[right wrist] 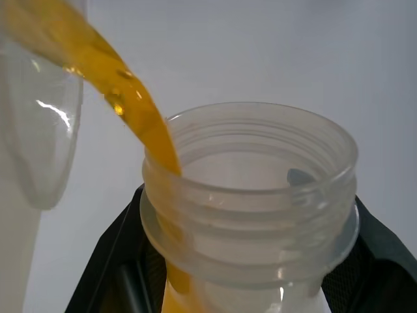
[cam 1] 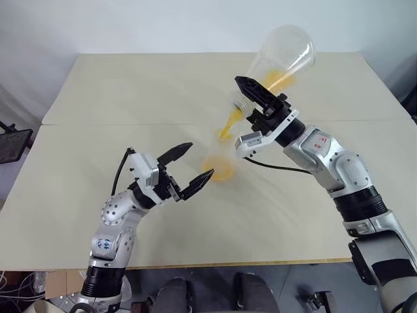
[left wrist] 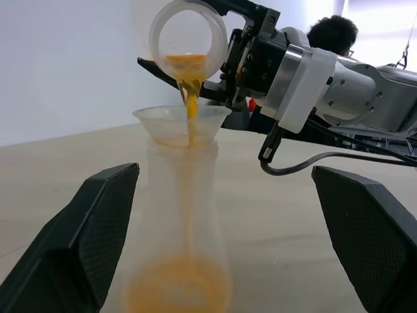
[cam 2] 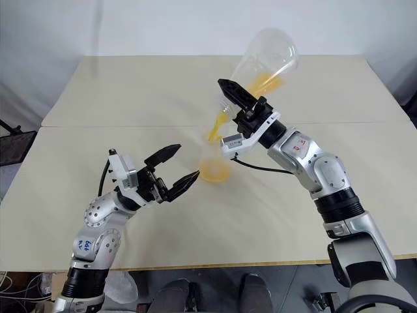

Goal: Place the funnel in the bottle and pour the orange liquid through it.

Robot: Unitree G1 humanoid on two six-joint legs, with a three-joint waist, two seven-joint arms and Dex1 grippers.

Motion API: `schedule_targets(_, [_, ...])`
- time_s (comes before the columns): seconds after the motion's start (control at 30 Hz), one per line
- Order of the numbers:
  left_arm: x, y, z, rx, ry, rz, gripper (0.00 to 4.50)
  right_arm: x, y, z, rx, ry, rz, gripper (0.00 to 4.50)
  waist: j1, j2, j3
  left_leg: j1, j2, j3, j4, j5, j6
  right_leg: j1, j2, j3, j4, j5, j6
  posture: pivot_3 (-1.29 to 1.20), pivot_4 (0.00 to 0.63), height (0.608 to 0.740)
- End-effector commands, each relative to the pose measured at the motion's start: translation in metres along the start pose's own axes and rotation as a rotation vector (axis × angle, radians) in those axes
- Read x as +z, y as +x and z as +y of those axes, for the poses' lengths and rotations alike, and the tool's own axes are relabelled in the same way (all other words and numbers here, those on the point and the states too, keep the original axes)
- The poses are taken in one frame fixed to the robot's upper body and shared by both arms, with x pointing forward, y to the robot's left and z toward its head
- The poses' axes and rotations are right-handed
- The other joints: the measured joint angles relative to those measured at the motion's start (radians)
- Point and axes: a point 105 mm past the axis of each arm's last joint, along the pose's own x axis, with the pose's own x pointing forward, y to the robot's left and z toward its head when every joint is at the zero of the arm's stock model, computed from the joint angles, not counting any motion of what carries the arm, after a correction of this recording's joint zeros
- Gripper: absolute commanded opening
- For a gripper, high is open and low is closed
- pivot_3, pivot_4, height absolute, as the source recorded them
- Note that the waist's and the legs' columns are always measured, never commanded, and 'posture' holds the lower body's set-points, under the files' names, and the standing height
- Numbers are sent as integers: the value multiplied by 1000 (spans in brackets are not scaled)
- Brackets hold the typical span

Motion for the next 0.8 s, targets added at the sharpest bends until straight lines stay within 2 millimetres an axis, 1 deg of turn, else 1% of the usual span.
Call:
schedule_targets(0.03, [9,2,-2,-10,32,-40,4500,-4,4,-17,-59,-41,-12,2472,0,0,0,0,0,0,0,0,0,0,0,0,0,0,0,0,150,740])
schedule_targets(0.47, [8,6,1,-14,45,-49,4500,-7,3,-21,-73,-68,-8,2472,0,0,0,0,0,0,0,0,0,0,0,0,0,0,0,0,150,740])
schedule_targets(0.8, [7,6,2,-7,48,-49,4500,-6,4,-23,-83,-75,-17,2472,0,0,0,0,0,0,0,0,0,0,0,0,0,0,0,0,150,740])
